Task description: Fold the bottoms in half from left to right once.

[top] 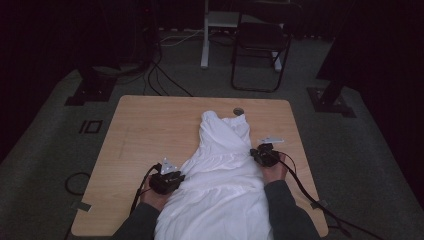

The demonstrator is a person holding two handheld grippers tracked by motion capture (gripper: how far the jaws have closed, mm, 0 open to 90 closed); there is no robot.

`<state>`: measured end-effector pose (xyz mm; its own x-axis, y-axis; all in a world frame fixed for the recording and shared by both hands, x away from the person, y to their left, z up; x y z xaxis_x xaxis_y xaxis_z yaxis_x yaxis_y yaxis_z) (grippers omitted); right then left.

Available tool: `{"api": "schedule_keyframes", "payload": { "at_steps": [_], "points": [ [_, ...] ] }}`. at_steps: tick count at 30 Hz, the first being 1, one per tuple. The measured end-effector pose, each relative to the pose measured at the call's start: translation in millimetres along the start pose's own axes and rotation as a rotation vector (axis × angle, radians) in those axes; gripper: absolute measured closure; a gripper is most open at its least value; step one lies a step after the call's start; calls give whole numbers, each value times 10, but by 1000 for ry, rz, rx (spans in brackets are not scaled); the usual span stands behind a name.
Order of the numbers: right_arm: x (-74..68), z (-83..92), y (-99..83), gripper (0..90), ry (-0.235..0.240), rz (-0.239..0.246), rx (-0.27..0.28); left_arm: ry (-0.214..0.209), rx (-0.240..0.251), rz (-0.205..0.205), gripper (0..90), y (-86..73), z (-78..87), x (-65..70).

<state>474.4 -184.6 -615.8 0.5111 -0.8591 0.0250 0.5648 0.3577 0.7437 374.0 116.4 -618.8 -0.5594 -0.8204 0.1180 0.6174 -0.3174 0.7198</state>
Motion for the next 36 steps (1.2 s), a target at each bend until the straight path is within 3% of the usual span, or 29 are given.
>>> {"api": "schedule_keyframes", "payload": {
  "at_steps": [1, 3, 5, 8, 11, 14, 17, 21, 24, 28, 32, 36],
  "points": [
    [-9, -17, -14, 882, 3, -1, -1, 3, -7, 1, 668, 12, 9, -16],
    [-8, -17, -11, 881, 5, -5, -5, -21, 25, 17, 598, 106, 75, -47],
    [-7, -22, -11, 880, 9, -5, -9, -39, 75, 38, 560, 273, 157, -89],
    [-15, -27, -10, 879, 5, -5, -10, -23, 113, 40, 516, 551, 168, -153],
    [-17, -32, -9, 879, 6, -13, -7, -16, 93, 44, 507, 753, -7, -175],
    [-15, -32, -9, 878, 9, -14, -7, -7, 60, 9, 501, 824, -240, -93],
    [-14, -32, -9, 878, 9, -16, -5, -27, 35, 7, 502, 781, -435, 14],
    [-32, -18, -27, 877, 25, -29, 1, -9, -24, 4, 519, 621, -593, 6],
    [-79, 21, -65, 877, 41, -29, 0, 2, -18, -1, 543, 564, -559, 10],
    [-182, 114, -149, 875, 63, -2, -10, 22, -18, -48, 557, 450, -474, 92],
    [-310, 274, -298, 871, 86, 36, -23, 12, -15, -67, 562, 284, -341, 217],
    [-391, 422, -438, 857, 124, 32, -33, -3, -7, -83, 561, 184, -265, 299]
  ]
}}
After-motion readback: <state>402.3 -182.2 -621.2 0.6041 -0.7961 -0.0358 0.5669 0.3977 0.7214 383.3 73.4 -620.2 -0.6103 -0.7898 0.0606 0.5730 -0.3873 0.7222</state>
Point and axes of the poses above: each handheld gripper's, and its own axes: z roughly backward along the jaws, y roughly out of its top, x roughly to its right, the point moved 9 cm from there along -z, roughly forward along the jaws, and after that the axes turned 6 degrees about z, right-handed, at the moved point
